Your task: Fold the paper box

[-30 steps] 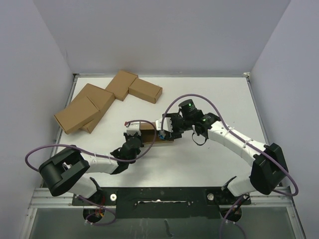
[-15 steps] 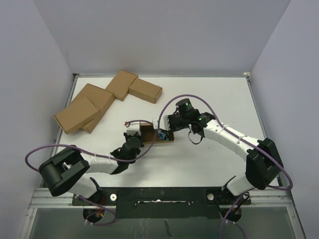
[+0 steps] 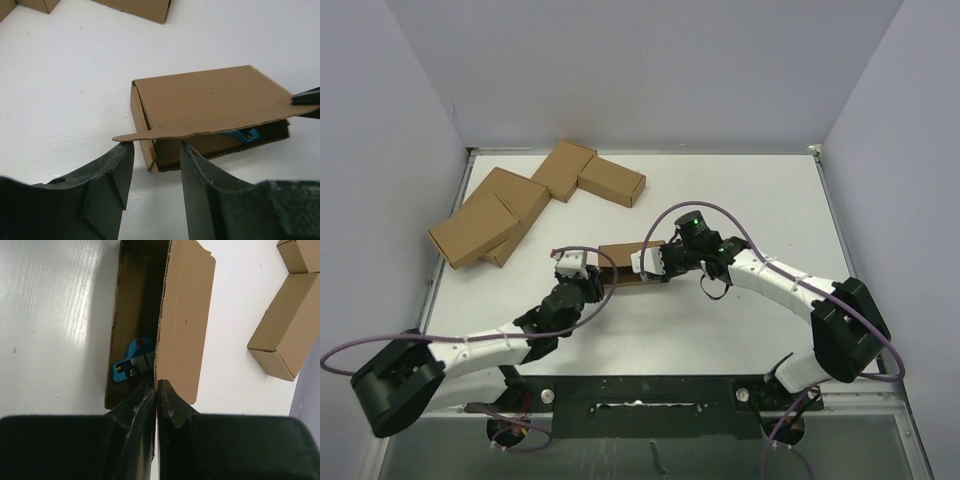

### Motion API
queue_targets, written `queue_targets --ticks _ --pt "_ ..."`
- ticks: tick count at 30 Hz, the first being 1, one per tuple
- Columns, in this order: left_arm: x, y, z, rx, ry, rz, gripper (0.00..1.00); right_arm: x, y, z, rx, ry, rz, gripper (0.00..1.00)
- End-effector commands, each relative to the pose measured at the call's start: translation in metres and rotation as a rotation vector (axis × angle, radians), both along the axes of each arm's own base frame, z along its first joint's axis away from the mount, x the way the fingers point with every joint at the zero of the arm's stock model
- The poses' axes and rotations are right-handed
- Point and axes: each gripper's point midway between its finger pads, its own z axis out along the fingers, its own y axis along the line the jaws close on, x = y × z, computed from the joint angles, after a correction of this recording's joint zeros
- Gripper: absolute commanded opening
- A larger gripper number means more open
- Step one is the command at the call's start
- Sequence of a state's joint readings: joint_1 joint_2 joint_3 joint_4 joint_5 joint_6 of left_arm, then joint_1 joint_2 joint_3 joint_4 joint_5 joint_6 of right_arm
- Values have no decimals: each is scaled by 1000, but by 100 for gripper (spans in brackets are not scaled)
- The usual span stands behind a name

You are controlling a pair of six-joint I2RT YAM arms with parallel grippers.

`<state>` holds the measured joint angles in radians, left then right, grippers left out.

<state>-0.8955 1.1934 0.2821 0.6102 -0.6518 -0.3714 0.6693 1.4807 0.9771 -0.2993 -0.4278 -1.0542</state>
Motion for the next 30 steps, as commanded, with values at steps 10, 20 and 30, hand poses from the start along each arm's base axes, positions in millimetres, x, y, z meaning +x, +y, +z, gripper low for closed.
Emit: queue_targets --ticks 10,20,30 --pt "-70 12 88 -215 -74 -285 56 -16 5 -15 30 65 30 1" --pt "-23 -5 79 -275 182 -261 55 -25 -2 -48 -38 138 51 5" --pt "29 -17 40 -393 402 -307 46 -36 -4 -51 -35 193 90 27"
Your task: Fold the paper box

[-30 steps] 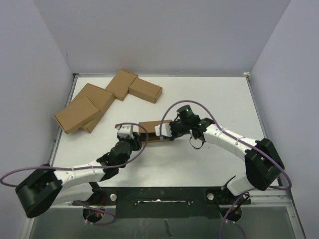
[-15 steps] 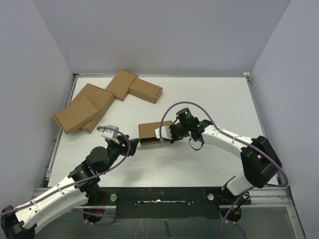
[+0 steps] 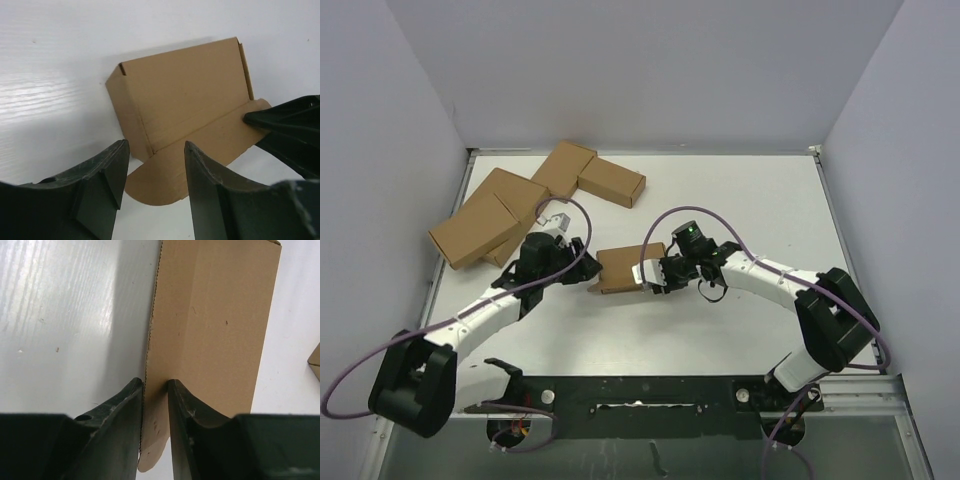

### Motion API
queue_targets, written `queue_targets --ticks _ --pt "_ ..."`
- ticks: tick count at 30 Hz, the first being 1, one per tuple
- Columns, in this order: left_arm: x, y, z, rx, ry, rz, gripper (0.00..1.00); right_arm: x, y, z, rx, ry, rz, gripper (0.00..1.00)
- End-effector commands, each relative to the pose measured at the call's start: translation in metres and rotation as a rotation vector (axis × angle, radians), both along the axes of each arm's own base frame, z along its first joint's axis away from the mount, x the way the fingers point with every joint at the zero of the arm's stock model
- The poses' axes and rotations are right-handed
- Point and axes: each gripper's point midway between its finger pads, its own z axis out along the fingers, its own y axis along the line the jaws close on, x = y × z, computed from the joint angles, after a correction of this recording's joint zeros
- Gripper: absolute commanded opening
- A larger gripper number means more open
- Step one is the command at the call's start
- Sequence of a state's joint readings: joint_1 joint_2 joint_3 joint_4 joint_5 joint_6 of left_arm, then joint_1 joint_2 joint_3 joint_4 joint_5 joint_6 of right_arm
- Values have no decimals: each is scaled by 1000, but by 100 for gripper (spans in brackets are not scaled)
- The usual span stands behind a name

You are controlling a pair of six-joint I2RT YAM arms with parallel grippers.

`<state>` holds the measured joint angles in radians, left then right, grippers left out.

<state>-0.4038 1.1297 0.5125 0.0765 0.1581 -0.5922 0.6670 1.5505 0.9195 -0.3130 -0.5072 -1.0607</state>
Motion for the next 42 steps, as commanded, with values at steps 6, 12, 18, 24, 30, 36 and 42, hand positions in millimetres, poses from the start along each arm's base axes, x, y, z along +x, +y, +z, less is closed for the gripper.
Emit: queue_targets --ticks 6,12,18,24,30,36,42 --pt "27 -19 -4 18 46 -58 46 -14 -1 5 34 80 42 40" --pt "26 -15 -30 72 112 -56 46 -16 -3 30 111 117 40 58" --pt "27 -16 -41 85 137 -64 46 -8 -8 64 242 180 -30 70" --pt "26 -15 -50 106 166 -69 46 45 -34 75 403 379 -371 81" --pt "23 -15 -53 101 176 -73 46 90 -59 45 493 809 -839 83" --pt "23 -18 -51 85 175 -79 46 98 -47 19 468 1033 -972 83" --pt "21 -20 -52 73 184 -82 46 94 -39 -4 425 1177 -1006 76"
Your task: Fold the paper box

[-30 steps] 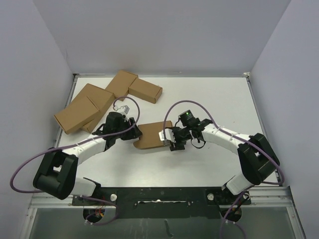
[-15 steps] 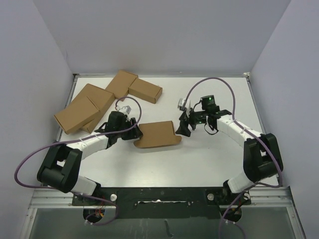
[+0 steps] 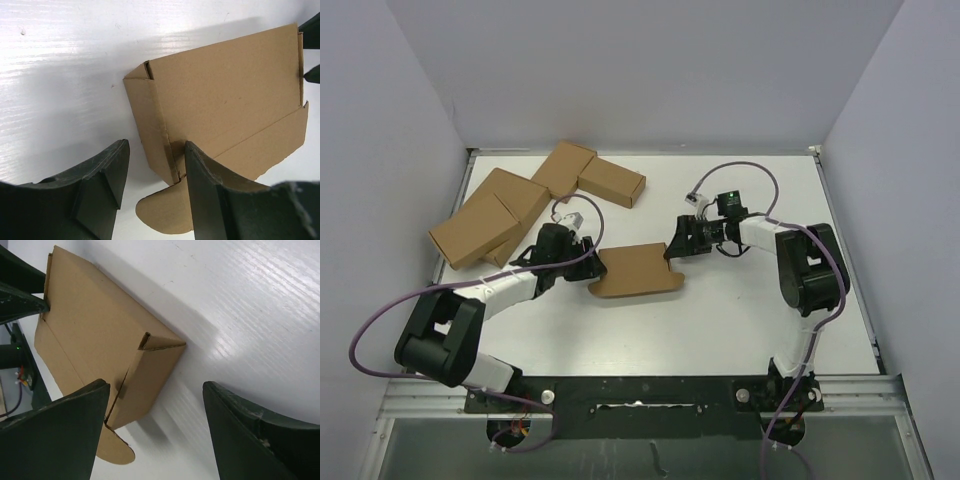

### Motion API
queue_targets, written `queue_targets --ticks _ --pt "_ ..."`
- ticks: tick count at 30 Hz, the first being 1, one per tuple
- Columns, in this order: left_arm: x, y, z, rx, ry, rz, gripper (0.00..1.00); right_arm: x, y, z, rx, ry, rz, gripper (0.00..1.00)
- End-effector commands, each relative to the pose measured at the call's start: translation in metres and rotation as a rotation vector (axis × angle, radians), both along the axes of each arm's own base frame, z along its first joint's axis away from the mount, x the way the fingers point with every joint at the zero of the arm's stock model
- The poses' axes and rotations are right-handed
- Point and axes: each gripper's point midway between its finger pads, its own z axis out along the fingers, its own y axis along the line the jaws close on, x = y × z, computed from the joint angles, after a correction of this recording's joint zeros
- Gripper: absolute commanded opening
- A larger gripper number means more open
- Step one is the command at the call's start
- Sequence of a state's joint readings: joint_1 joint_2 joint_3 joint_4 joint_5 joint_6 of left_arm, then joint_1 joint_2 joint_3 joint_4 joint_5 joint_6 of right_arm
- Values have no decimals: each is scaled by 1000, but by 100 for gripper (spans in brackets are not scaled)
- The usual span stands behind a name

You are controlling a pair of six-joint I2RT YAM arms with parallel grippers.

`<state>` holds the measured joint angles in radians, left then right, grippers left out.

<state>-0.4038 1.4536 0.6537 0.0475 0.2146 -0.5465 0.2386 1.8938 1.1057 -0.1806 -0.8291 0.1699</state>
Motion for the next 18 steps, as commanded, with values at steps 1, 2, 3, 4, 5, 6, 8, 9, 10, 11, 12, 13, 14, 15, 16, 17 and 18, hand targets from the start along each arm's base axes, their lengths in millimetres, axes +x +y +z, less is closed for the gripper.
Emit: queue_targets --ticks 1,2,3,4,5,6,8,9,10,11,12,13,14,15,16,17,18 --pt "5 -4 2 -13 -2 -10 46 8 17 14 85 79 -18 75" --pt "4 -5 2 -15 -1 -11 46 7 18 12 95 98 -13 73" --pt "5 -5 3 -17 -3 -10 46 5 19 10 104 117 -9 70" --pt "5 -5 3 -18 -3 -12 47 4 19 8 109 132 -6 67" --pt "5 -5 4 -20 -3 -11 47 4 19 7 114 144 -5 63" --pt "5 -6 6 -25 -6 -12 46 2 19 5 119 158 -6 59" --pt "5 -7 9 -39 -7 -9 47 1 18 1 126 183 -10 51" --pt "5 -7 12 -47 -11 -3 48 2 17 -1 131 195 -16 49" --pt "5 -6 14 -56 -10 10 50 2 16 -3 136 209 -22 46" --pt "5 -5 16 -59 -7 28 53 2 14 -5 140 223 -26 43" --pt "5 -3 19 -65 -4 46 55 2 13 -7 139 233 -30 42" --pt "5 -2 22 -76 -3 60 57 2 11 -10 138 243 -36 41" --pt "4 -1 25 -92 2 76 60 3 10 -12 139 252 -39 40" --pt "3 0 30 -113 0 92 64 2 10 -14 139 263 -40 40" --pt "2 1 33 -132 0 109 68 2 9 -16 142 275 -45 40" --pt "0 2 36 -155 0 127 72 2 8 -17 145 285 -50 39" --pt "-2 3 38 -180 -3 141 74 3 6 -19 149 296 -55 39"
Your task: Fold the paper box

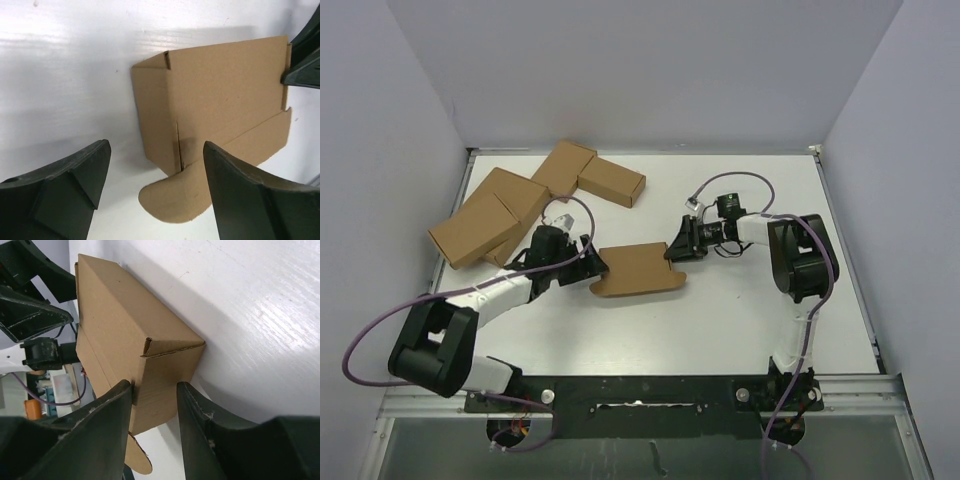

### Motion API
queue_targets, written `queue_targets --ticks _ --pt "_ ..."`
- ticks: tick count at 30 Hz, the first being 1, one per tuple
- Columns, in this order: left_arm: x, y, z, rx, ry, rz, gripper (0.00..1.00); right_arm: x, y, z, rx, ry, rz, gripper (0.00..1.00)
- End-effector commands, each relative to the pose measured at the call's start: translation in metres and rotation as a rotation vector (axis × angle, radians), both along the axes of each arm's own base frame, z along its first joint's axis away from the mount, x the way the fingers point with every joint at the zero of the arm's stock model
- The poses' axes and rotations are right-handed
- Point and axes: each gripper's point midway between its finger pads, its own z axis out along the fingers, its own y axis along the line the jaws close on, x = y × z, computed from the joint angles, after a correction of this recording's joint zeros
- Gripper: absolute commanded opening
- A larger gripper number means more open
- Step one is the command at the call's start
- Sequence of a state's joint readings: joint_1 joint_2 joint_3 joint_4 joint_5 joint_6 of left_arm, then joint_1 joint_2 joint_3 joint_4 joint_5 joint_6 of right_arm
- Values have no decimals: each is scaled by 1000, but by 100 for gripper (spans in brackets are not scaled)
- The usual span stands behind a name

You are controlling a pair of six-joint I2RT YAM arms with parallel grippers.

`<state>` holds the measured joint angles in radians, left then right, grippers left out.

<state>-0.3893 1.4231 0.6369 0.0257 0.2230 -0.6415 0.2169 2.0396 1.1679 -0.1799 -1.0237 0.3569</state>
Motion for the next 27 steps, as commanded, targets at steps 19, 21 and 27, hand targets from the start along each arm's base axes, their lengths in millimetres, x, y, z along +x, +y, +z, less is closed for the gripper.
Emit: queue_targets --ticks 19,21,27 --pt "10 -19 67 -459 -132 118 92 12 -22 -26 2 101 -62 33" --pt "13 -20 65 -452 -121 119 92 12 -22 -27 3 104 -62 33" --pt "18 -23 55 -442 -98 117 92 12 -23 -28 4 107 -60 33"
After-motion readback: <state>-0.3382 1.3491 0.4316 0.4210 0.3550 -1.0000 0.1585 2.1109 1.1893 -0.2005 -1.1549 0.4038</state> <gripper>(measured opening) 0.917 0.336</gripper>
